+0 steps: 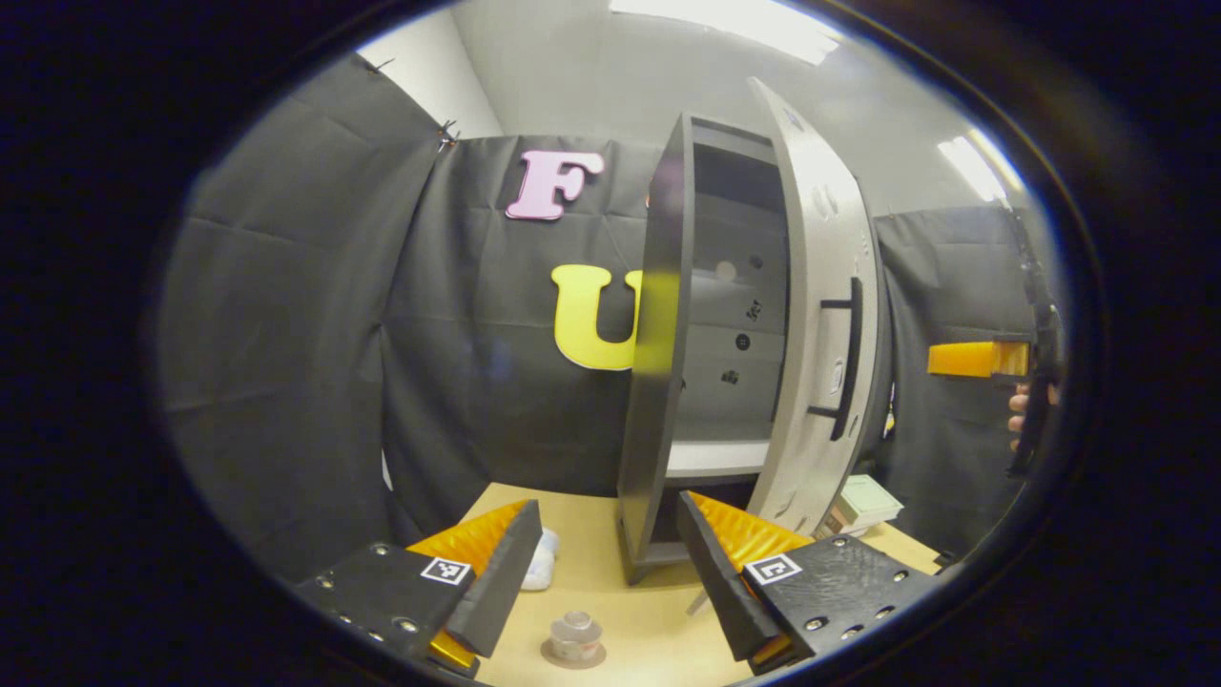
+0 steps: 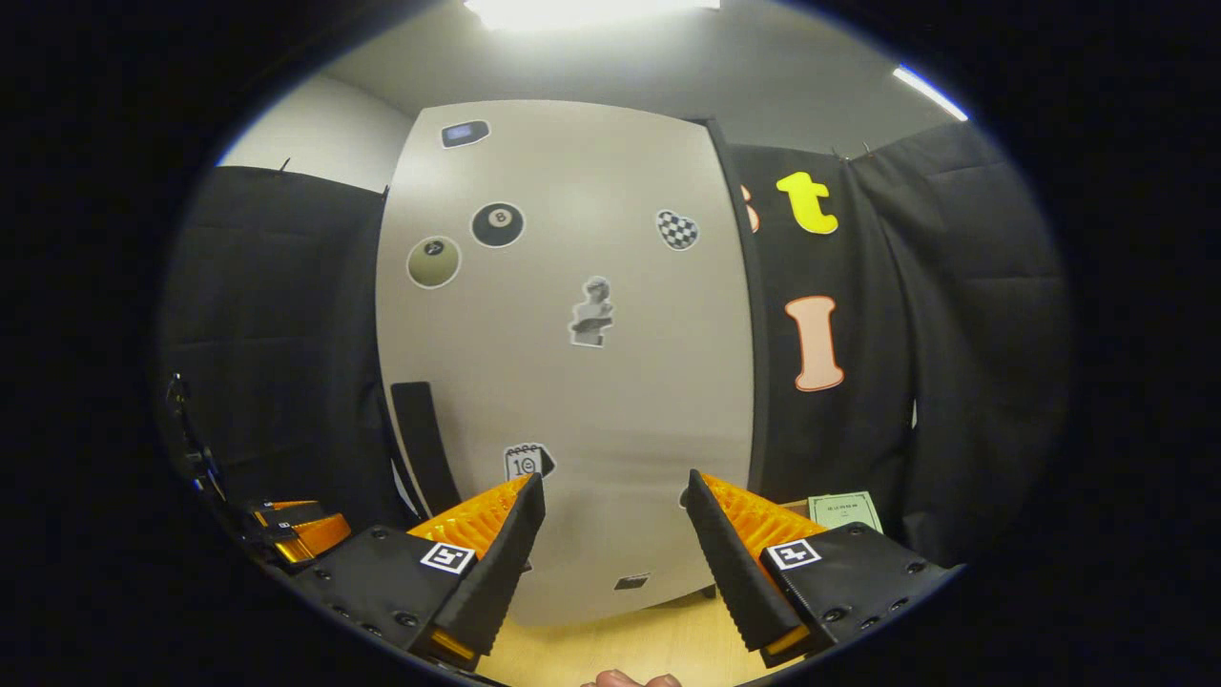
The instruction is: Open the cabinet door with the right hand, grasp the bottle in the cabinet with the left hand and place it on the coaster, then close the cabinet door with the right hand.
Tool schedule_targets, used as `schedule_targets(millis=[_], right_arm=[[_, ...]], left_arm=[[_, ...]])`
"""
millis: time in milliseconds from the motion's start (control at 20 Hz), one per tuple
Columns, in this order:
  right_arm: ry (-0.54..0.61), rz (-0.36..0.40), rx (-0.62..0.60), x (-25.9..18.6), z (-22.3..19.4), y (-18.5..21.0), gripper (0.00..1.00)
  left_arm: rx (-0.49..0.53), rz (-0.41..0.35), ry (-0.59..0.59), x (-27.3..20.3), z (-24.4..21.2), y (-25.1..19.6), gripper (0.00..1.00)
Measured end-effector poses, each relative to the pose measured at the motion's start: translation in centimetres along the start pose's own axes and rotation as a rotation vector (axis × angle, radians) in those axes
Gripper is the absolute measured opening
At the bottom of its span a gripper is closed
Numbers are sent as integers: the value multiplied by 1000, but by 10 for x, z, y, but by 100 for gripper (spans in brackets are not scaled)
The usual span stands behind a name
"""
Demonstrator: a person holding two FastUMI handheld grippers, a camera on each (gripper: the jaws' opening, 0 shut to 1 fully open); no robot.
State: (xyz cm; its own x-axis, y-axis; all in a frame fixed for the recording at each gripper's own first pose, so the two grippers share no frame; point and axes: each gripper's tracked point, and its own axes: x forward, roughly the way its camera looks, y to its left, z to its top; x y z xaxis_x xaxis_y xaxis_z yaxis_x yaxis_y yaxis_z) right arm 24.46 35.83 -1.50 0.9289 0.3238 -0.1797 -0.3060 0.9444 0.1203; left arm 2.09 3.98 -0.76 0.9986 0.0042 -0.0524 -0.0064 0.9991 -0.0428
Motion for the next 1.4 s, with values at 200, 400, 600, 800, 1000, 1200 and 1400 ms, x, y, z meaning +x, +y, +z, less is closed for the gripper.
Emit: schedule_targets(millis=[200,400,600,800,1000,1200,1400], right_arm=[[-5,-24,43,-9,2,-61,95],[-16,-46,36,-19,6,-126,95],[-30,-58,19,-32,7,-180,95],[-17,-39,-34,-41,-3,-213,95],[-6,-23,-35,-44,-8,-225,95],[-24,-39,-39,-39,-6,-224,95],[-9,-43,-54,-28,-17,-218,95]], left_arm=[[22,49,-24,6,25,-24,87],[16,95,-34,8,37,-59,89],[21,113,-51,4,50,-96,87],[-23,87,-105,1,67,-129,87],[18,108,-129,-10,80,-132,87],[54,101,-133,-12,85,-135,87],[28,46,-161,-15,87,-143,87]])
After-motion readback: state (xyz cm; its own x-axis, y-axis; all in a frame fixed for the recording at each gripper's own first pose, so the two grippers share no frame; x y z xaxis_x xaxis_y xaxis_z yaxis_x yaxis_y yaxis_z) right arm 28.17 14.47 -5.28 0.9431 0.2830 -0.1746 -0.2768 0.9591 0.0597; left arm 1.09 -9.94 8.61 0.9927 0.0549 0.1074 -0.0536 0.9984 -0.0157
